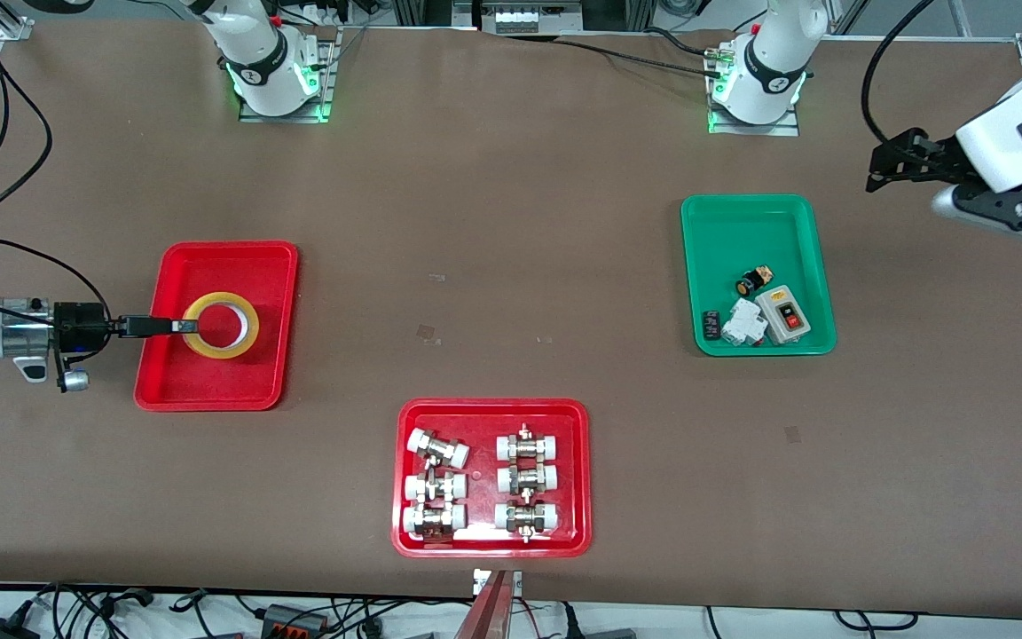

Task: Left arm passes tape to right arm into tray
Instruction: 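Carry the tape with the right gripper over the empty red tray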

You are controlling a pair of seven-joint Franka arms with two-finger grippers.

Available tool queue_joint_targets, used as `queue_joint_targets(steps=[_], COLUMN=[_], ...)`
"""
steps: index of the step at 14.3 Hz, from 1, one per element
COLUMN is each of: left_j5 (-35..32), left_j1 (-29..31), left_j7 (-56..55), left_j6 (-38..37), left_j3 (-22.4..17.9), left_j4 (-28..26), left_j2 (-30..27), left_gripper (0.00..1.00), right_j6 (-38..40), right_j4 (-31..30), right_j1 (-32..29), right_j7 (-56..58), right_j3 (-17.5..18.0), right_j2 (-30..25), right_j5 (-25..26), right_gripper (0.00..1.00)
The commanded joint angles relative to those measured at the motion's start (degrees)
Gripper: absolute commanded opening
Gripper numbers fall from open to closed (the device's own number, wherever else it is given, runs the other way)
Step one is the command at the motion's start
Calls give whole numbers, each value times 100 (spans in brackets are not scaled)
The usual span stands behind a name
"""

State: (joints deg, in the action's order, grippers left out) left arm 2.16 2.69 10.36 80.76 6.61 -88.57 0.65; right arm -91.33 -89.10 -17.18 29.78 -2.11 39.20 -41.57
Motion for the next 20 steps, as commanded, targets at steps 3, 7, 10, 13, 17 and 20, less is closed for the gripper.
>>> queue_joint_targets(steps=[3, 7, 10, 13, 17, 20], left_j5=[-250, -568, -524, -480, 1, 21], left_j1=[-322, -234, -164, -67, -67, -49], left_j7=[133, -254, -376, -500, -1289, -1256], left_j6=[608, 959, 601, 555, 617, 739], left_j3=[-379, -353, -292, -353, -353, -353], left_j4=[-987, -723, -259, -142, -178, -178], left_j2=[-689, -680, -453, -354, -364, -346], left_gripper=[100, 100, 100, 100, 100, 100], right_j6=[-166, -201, -192, -201, -436, -762], right_j4=[16, -186, -204, -204, -352, -415], right_j1=[-180, -277, -312, -339, -260, -14], right_j7=[511, 738, 810, 810, 862, 845], right_j3=[132, 132, 132, 132, 123, 123], right_j2=[149, 237, 325, 378, 352, 141], right_j5=[70, 79, 70, 70, 105, 674], right_gripper=[34, 40, 48, 100, 100, 100])
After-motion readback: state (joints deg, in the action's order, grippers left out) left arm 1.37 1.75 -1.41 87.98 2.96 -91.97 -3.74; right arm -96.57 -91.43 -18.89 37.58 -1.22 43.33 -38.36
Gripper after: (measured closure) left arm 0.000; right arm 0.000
